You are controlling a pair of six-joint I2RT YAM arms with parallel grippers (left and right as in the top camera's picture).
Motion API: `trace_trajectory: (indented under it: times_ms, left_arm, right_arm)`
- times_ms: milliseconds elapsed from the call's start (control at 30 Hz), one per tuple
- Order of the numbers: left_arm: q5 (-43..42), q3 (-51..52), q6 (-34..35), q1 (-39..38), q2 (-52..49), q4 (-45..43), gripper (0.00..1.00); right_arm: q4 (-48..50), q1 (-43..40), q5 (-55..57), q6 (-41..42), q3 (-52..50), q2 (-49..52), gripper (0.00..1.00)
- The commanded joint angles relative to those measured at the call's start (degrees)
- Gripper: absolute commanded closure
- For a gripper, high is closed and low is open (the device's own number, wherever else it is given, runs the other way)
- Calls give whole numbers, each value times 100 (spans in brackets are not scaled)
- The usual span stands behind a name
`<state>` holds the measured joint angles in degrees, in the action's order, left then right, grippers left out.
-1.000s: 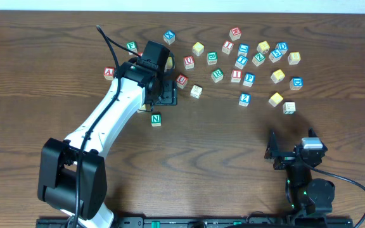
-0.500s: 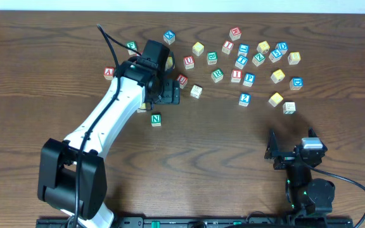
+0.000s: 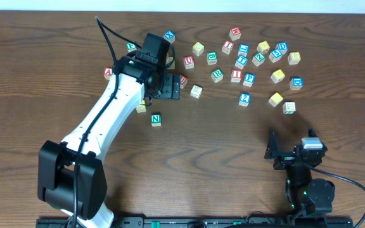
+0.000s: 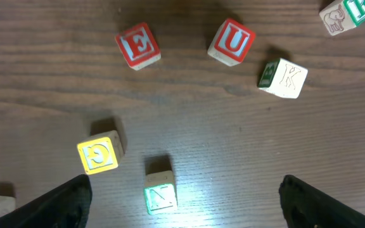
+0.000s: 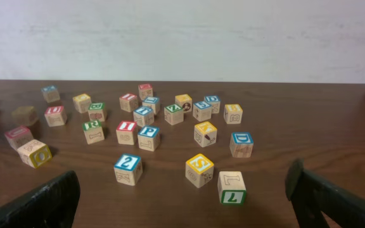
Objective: Spell out NEURIPS
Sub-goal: 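Raise the left gripper and move it over the red E block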
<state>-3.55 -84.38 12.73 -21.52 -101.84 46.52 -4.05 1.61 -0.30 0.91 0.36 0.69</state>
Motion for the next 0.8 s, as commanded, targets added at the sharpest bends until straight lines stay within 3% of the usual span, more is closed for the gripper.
trace_trajectory:
  times_ms: [0, 500, 767]
  left_arm:
    - [166, -332, -136, 24, -59, 57, 5]
    - [573, -831, 142, 138, -85, -114, 5]
    - [577, -883, 219, 385, -133, -133, 12]
  right_arm:
    - [-28, -44, -9, 76, -4, -31, 1]
    - [-28, -44, -9, 76, -4, -31, 1]
    - [-28, -44, -9, 76, -4, -31, 1]
